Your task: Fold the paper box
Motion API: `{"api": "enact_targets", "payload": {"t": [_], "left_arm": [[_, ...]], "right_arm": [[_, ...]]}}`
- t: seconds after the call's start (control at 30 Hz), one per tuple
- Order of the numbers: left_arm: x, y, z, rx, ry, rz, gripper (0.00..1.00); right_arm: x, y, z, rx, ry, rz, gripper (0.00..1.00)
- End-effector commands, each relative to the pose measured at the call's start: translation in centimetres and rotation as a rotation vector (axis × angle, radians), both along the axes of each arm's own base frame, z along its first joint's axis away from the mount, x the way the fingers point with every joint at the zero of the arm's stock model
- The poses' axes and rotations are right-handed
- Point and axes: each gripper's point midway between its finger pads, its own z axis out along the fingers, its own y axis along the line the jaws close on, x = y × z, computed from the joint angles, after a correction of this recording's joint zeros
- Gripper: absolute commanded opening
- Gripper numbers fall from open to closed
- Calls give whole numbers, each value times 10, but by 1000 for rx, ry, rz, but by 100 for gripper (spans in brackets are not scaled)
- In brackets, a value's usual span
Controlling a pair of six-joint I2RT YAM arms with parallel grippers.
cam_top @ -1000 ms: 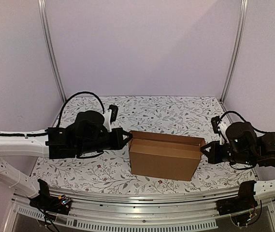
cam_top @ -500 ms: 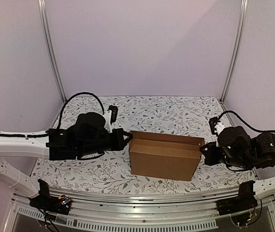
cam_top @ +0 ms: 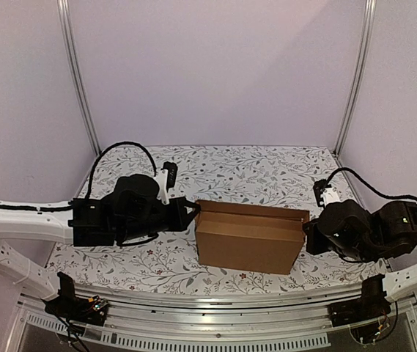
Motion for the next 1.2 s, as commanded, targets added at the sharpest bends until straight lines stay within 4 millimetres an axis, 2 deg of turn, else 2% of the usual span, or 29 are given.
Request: {"api": "enact_targets", "payload": {"t": [0.0,0.27,0.53,0.63,0.8,0.83,1.0,1.07,1.17], "left_arm": [[-71,34,-124,375,277,-172,0],[-83,38,-141,415,293,-184,0],[-95,38,-150,451,304,-211,0],[-94,38,-144,451,290,-214,0],[-90,30,-120,429,246,-234,0],[-89,30,-116,431,238,-232,2],[-88,37,-105,450,238,-218,21],[-88,38,-103,445,245,-213,25],[-88,39,-100,451,244,-206,26]], "right_arm": [[-28,11,-49,-103,148,91,0],[-33,18,-62,-119,157,86,0],[-37,12,-69,-116,168,60,0],[-37,10,-69,-114,166,51,0],[-36,12,-64,-105,154,53,0],[-35,12,-64,-107,152,54,0],[-34,15,-60,-109,140,59,0],[-33,15,-60,-112,138,59,0],[-33,16,-59,-109,133,61,0]]}}
